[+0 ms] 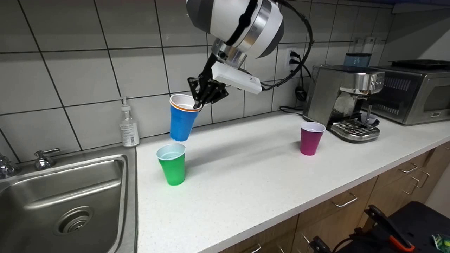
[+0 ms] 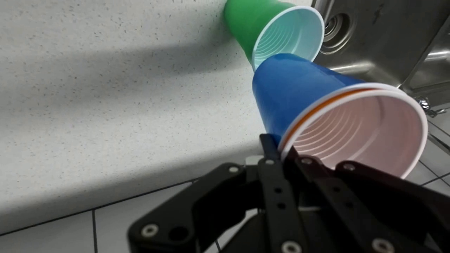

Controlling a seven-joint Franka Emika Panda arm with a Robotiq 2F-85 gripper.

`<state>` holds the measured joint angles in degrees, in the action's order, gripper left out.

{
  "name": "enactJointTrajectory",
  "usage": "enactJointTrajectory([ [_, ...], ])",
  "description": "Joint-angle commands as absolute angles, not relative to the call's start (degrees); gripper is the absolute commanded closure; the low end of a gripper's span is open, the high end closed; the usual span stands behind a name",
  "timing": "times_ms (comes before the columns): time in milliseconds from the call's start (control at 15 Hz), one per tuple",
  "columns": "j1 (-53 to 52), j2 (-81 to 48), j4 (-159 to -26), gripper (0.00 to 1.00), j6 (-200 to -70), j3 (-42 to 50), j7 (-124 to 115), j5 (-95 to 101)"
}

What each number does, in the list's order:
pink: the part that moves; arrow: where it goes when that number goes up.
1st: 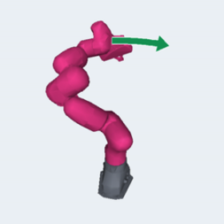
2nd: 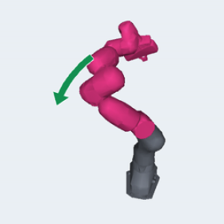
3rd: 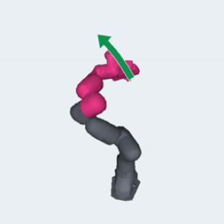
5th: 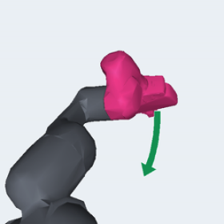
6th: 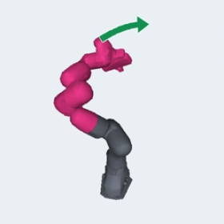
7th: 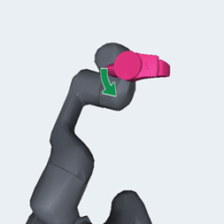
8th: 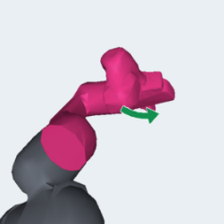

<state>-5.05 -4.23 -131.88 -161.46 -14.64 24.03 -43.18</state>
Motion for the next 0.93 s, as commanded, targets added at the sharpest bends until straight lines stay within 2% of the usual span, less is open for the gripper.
enactJointTrajectory([
  [0, -5.38, -3.69, -131.78, 0.99, -160.81, -15.36, 26.42, -45.02],
  [867, -6.2, -4.44, -131.07, 0.99, -160.44, -16.23, 26.26, -45.73],
])
